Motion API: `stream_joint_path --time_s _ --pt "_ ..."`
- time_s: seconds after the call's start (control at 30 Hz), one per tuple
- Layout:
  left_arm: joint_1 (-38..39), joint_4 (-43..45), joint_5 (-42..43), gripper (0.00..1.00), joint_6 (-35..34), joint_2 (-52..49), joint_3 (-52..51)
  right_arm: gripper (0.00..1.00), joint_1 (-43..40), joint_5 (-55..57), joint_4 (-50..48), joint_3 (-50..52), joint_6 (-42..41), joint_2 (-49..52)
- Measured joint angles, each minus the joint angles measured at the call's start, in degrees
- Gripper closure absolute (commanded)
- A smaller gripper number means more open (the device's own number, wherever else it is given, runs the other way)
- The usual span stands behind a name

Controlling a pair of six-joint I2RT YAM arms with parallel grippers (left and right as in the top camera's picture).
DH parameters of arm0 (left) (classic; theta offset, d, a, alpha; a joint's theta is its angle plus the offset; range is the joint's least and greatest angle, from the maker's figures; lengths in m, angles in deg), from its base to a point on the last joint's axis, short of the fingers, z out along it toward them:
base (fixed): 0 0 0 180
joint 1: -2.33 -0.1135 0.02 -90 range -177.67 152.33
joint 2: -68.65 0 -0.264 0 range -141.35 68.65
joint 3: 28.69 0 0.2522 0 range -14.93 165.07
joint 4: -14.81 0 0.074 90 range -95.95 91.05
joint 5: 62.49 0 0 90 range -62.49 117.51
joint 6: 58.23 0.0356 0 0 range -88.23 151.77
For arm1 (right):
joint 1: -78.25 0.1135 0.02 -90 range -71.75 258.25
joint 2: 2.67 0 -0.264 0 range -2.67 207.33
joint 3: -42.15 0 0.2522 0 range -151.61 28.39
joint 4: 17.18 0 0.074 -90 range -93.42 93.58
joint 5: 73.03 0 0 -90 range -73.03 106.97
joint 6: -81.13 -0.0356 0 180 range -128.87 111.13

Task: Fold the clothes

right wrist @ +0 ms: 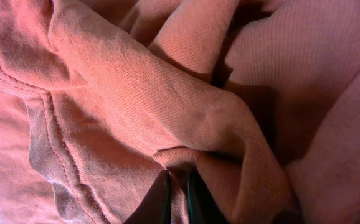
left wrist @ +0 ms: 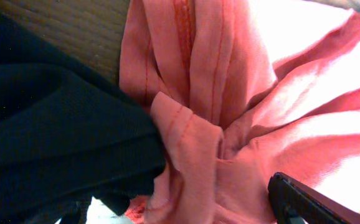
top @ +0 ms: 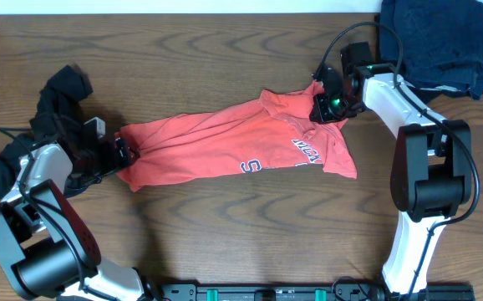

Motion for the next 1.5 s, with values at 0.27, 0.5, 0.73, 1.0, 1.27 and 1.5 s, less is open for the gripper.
stream_joint_path --time_s 0.27,0.5,0.73,1.0,1.27,1.5 --pt "0.02 0.17 -3.39 0.07 -0.61 -0.20 0.00 0.89 0.00 -0.02 -0.02 0.00 -0.02 0.00" --pt "0.15 1.62 -15.72 0.01 -8.33 0.26 0.04 0.88 0.00 -0.04 -0.17 0.00 0.00 0.00" --pt "0.13 5.55 -23.30 0.02 -15.74 0.24 0.04 0.87 0.00 -0.02 -0.24 0.00 0.00 0.00" --pt "0.09 5.31 -24.04 0.02 -17.44 0.55 0.04 0.87 0.00 -0.04 -0.24 0.00 0.39 0.00" --pt "-2.75 5.55 -29.49 0.02 -20.26 1.57 0.04 0.85 0.00 -0.04 -0.22 0.00 0.50 0.00" --pt "-5.35 5.49 -33.03 0.02 -22.45 1.57 0.04 0.85 0.02 -0.04 -0.22 0.00 0.81 0.00"
